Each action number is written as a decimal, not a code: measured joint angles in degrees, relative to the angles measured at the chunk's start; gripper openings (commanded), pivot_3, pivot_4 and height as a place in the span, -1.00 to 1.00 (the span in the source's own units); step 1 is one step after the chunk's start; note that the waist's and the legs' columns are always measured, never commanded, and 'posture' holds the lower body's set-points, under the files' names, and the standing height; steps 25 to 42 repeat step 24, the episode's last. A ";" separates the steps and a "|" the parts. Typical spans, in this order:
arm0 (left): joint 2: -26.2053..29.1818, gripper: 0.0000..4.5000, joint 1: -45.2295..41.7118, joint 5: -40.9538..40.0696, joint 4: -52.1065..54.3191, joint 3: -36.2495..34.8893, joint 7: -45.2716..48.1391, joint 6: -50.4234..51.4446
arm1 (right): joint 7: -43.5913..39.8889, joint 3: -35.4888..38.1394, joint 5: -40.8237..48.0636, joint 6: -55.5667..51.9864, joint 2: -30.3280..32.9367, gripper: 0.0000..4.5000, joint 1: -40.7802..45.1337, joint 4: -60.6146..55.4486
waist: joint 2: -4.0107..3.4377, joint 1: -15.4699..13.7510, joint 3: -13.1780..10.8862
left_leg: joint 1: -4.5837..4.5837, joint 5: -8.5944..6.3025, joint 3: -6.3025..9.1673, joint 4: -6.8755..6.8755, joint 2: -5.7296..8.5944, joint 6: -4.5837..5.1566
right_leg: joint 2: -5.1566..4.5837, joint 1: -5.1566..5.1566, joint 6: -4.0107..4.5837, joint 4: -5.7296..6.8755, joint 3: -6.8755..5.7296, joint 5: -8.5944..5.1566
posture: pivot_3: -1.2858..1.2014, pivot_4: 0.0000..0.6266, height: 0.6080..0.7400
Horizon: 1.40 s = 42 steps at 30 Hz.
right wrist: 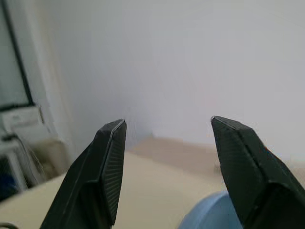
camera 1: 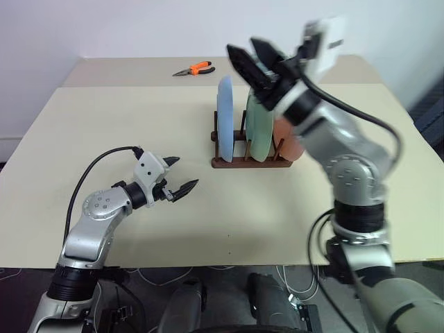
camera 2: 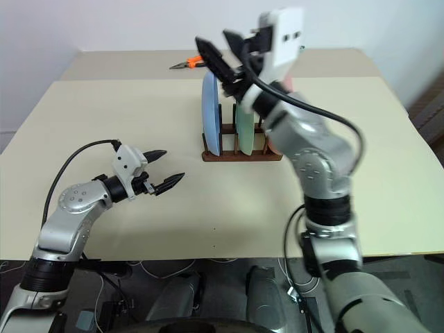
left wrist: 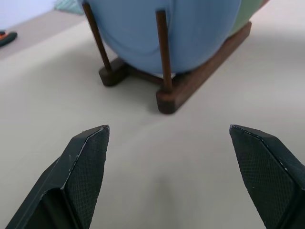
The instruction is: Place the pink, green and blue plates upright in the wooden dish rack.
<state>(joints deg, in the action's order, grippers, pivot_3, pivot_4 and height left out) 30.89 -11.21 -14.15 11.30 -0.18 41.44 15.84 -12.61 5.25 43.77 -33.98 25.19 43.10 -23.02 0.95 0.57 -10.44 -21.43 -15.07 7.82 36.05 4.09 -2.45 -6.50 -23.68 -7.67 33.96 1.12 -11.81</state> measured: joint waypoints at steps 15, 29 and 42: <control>2.52 0.85 2.50 3.64 -13.67 -2.85 -0.99 -10.21 | -29.30 12.07 -17.37 11.60 24.41 0.26 -43.89 12.48 | -0.11 0.26 -0.08 | 0.08 -0.06 -0.43 0.16 -0.05 0.09 | -0.22 0.25 0.05 -0.45 0.11 -0.14 | 0.03 -0.52 1.00; 2.61 0.85 6.57 3.14 -7.52 -3.07 -0.86 -7.37 | -31.77 8.95 -22.53 18.45 21.12 0.26 -40.77 20.92 | -0.08 -0.29 -0.08 | 0.02 -0.07 -0.30 0.07 0.00 0.10 | -0.24 0.24 0.06 -0.53 0.04 0.01 | 0.03 -0.52 1.00; 2.61 0.85 6.57 3.14 -7.52 -3.07 -0.86 -7.37 | -31.77 8.95 -22.53 18.45 21.12 0.26 -40.77 20.92 | -0.08 -0.29 -0.08 | 0.02 -0.07 -0.30 0.07 0.00 0.10 | -0.24 0.24 0.06 -0.53 0.04 0.01 | 0.03 -0.52 1.00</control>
